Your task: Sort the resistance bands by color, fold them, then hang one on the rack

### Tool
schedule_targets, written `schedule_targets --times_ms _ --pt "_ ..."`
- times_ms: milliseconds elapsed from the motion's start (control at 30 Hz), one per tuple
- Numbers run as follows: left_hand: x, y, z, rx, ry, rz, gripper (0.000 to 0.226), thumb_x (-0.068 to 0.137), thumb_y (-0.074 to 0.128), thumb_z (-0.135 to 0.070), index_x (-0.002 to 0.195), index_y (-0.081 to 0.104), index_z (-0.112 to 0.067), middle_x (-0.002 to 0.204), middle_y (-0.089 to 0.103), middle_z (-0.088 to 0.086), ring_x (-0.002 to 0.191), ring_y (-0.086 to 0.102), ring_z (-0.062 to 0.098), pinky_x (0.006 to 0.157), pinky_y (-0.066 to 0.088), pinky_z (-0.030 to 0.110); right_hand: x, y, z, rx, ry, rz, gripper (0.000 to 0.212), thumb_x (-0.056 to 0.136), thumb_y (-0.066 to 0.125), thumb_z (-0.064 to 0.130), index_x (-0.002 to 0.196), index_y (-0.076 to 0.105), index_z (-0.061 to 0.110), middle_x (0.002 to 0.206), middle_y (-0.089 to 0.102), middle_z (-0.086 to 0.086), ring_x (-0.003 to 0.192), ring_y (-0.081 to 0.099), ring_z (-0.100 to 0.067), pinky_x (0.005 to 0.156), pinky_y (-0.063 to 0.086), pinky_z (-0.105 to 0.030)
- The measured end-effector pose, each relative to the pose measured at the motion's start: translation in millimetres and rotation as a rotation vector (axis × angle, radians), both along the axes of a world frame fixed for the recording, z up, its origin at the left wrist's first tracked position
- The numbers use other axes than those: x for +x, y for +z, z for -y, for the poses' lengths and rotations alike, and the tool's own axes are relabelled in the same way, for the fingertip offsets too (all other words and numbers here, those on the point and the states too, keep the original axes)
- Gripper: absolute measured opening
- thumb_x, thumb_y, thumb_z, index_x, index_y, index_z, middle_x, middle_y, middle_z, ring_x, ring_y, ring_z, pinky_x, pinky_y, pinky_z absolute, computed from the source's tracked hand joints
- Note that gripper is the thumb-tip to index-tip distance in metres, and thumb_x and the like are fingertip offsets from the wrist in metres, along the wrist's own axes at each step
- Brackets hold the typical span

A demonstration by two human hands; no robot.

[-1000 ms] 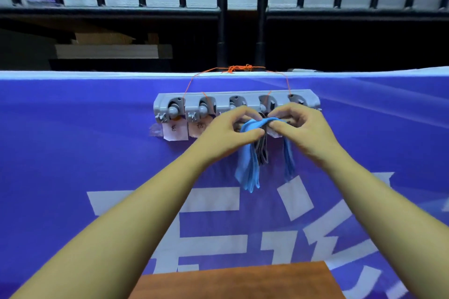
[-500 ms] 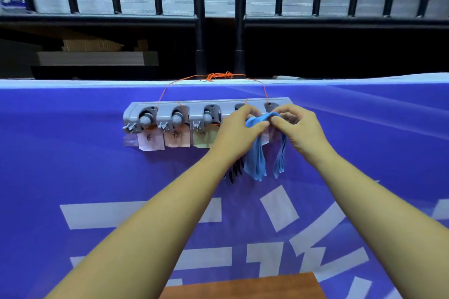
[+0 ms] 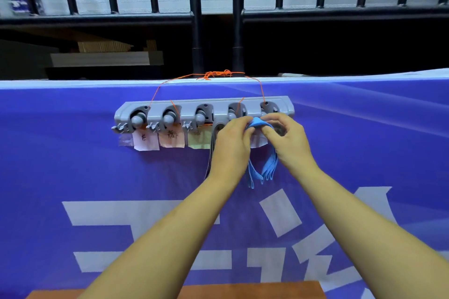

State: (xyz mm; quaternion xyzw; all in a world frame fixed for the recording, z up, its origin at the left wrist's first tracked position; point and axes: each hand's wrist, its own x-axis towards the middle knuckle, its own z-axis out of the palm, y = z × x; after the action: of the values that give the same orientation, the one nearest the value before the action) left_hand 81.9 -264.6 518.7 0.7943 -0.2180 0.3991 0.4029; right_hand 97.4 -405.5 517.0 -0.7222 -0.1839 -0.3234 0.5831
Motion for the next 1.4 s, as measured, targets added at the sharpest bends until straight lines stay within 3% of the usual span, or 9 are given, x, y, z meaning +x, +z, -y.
schedule_targets --times_ms 133,267,567,733,900,1033,1233,1400 --pt "1 1 4 -0.062 -0.027 -0.051 0.025 0.094 0.056 -0.004 0.114 0.070 -0.010 0.110 0.071 0.003 0.094 0.060 0.007 0.078 0.036 -0.003 3 -8 3 -0.041 0.025 -0.037 0.023 0.087 0.064 0.005 0.102 0.068 0.021 0.101 0.072 0.003 0.098 0.068 -0.009 0.081 0.054 -0.022" --pt "4 -3 -2 -0.049 -0.091 -0.055 0.025 0.095 0.058 -0.015 0.119 0.067 -0.014 0.118 0.067 -0.004 0.107 0.061 0.007 0.094 0.046 0.016 -1 -10 5 -0.023 0.067 -0.018 0.018 0.091 0.066 0.015 0.108 0.069 0.019 0.104 0.073 0.006 0.098 0.068 -0.004 0.086 0.054 -0.021" --pt "3 -2 4 -0.158 -0.089 -0.090 0.025 0.096 0.057 -0.017 0.119 0.069 -0.019 0.111 0.072 -0.009 0.101 0.064 0.000 0.089 0.049 0.015 -1 -8 0 -0.007 -0.026 0.021 0.014 0.095 0.060 0.017 0.103 0.072 0.018 0.095 0.073 0.011 0.092 0.067 -0.003 0.080 0.052 -0.018" --pt "5 -5 7 -0.161 -0.084 -0.113 0.026 0.095 0.060 -0.019 0.119 0.070 -0.018 0.113 0.072 -0.008 0.102 0.065 -0.001 0.092 0.050 0.018 -1 -15 2 -0.058 -0.060 -0.014 0.015 0.094 0.062 0.021 0.105 0.071 0.019 0.098 0.073 0.010 0.094 0.067 -0.005 0.086 0.055 -0.028" --pt "-5 -25 1 -0.142 -0.116 -0.093 0.028 0.093 0.060 -0.015 0.121 0.063 -0.017 0.115 0.067 -0.004 0.102 0.064 0.003 0.089 0.050 0.017 -16 -33 9 -0.148 -0.110 -0.103 0.022 0.094 0.062 0.028 0.112 0.068 0.018 0.106 0.070 0.010 0.099 0.064 -0.003 0.090 0.052 -0.025" --pt "-25 -71 -13 -0.193 -0.069 -0.097 0.011 0.091 0.059 -0.010 0.100 0.063 -0.013 0.098 0.062 -0.002 0.085 0.058 0.007 0.073 0.044 0.011 -31 -78 24 -0.233 -0.175 -0.225 0.025 0.095 0.058 0.027 0.117 0.064 0.017 0.113 0.065 0.007 0.103 0.059 -0.005 0.091 0.047 -0.022" --pt "-38 -198 -36 -0.063 -0.033 -0.497 0.008 0.089 0.060 -0.009 0.091 0.062 -0.016 0.092 0.063 0.000 0.080 0.056 0.003 0.074 0.042 0.015 -54 -202 37 -0.449 -0.197 -0.545 0.035 0.092 0.060 0.028 0.124 0.060 0.013 0.124 0.059 -0.004 0.117 0.055 -0.019 0.102 0.043 -0.035" --pt "-67 -317 -51 0.102 0.032 -0.942 0.013 0.085 0.060 -0.008 0.096 0.066 -0.009 0.091 0.065 0.006 0.077 0.058 0.017 0.076 0.045 0.026 -93 -308 41 -0.554 -0.161 -0.791 0.037 0.089 0.064 0.021 0.122 0.062 0.003 0.121 0.060 -0.015 0.113 0.058 -0.028 0.095 0.036 -0.024"
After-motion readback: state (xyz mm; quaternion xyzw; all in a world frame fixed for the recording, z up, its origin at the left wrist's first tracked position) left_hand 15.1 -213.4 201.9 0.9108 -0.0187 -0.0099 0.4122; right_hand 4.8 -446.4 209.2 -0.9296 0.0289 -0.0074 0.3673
